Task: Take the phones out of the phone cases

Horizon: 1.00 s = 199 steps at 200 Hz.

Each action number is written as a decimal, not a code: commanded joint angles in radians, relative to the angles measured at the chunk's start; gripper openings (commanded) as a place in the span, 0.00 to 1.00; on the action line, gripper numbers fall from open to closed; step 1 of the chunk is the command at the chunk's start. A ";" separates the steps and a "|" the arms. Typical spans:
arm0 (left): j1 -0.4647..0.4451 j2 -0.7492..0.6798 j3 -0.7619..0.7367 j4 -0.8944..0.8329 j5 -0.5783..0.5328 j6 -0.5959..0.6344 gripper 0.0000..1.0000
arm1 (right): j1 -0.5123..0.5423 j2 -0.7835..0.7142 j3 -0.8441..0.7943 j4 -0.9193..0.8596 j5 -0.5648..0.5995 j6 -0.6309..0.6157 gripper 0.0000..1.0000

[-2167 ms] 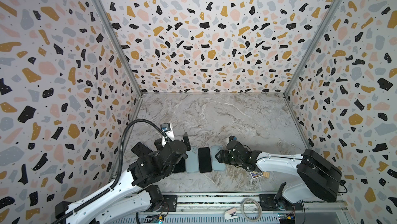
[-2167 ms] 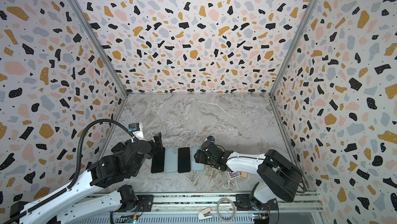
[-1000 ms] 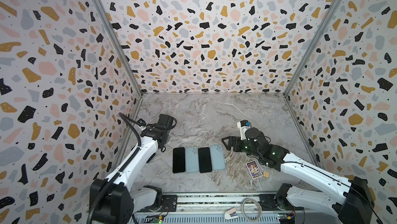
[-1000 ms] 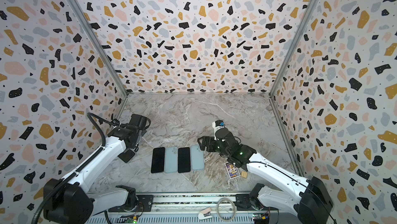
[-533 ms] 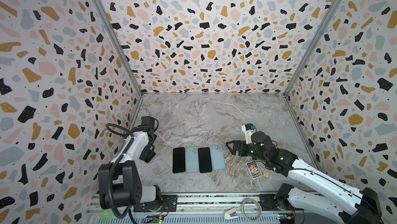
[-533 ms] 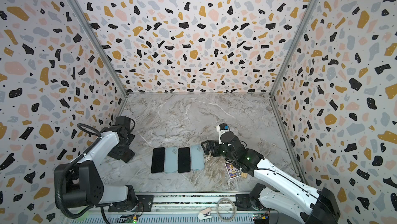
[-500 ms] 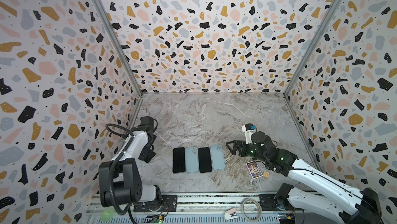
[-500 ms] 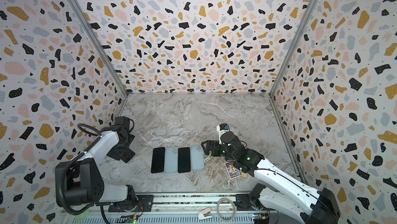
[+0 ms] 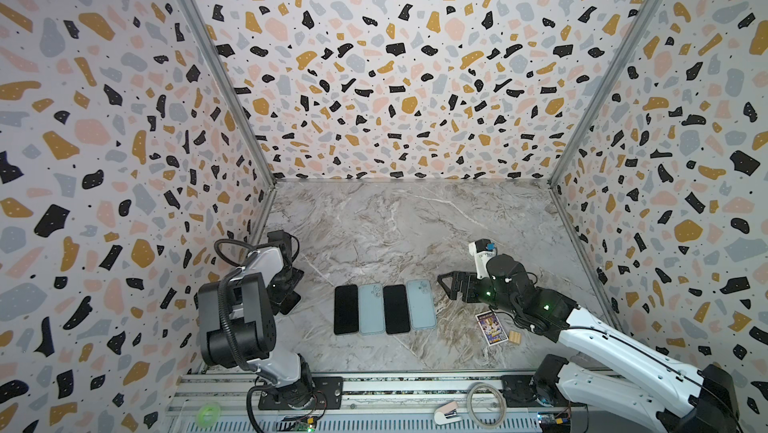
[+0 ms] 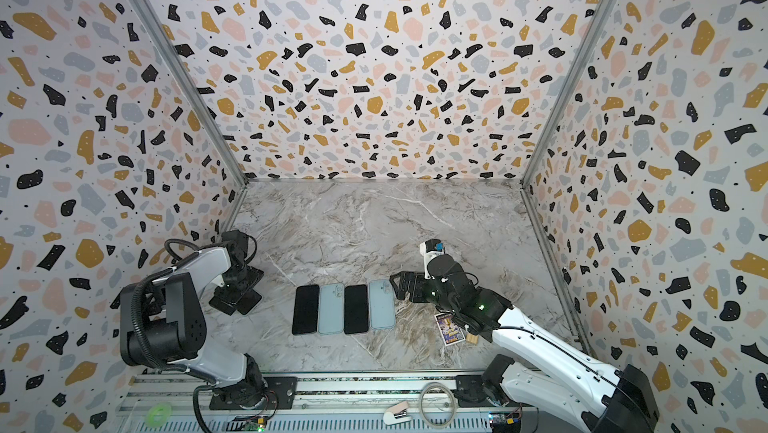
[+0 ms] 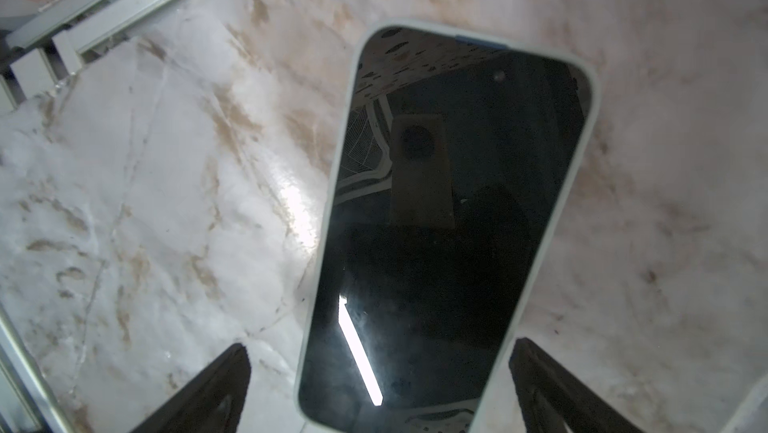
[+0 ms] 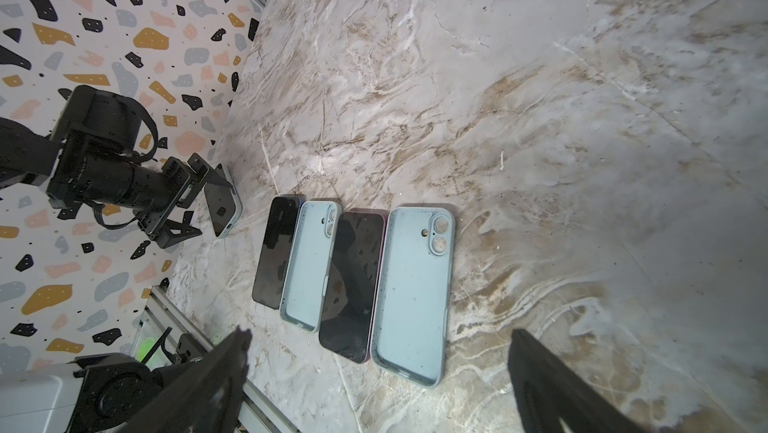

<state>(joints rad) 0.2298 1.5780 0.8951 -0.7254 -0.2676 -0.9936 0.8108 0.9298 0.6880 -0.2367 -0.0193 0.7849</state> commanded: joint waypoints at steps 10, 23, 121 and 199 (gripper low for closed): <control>0.007 0.001 0.005 0.022 0.033 0.040 1.00 | -0.001 0.007 0.009 0.010 -0.009 0.004 0.99; 0.008 -0.003 -0.003 0.040 0.039 0.050 1.00 | -0.001 0.012 0.000 0.018 -0.018 0.006 0.99; 0.045 -0.013 -0.046 0.076 0.067 0.079 1.00 | -0.001 0.023 -0.011 0.029 -0.028 -0.003 0.99; 0.081 -0.017 -0.085 0.135 0.088 0.137 1.00 | -0.003 0.025 -0.012 0.030 -0.028 -0.009 0.98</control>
<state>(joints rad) 0.2966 1.5703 0.8330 -0.6098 -0.1944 -0.9016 0.8108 0.9562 0.6735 -0.2092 -0.0425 0.7868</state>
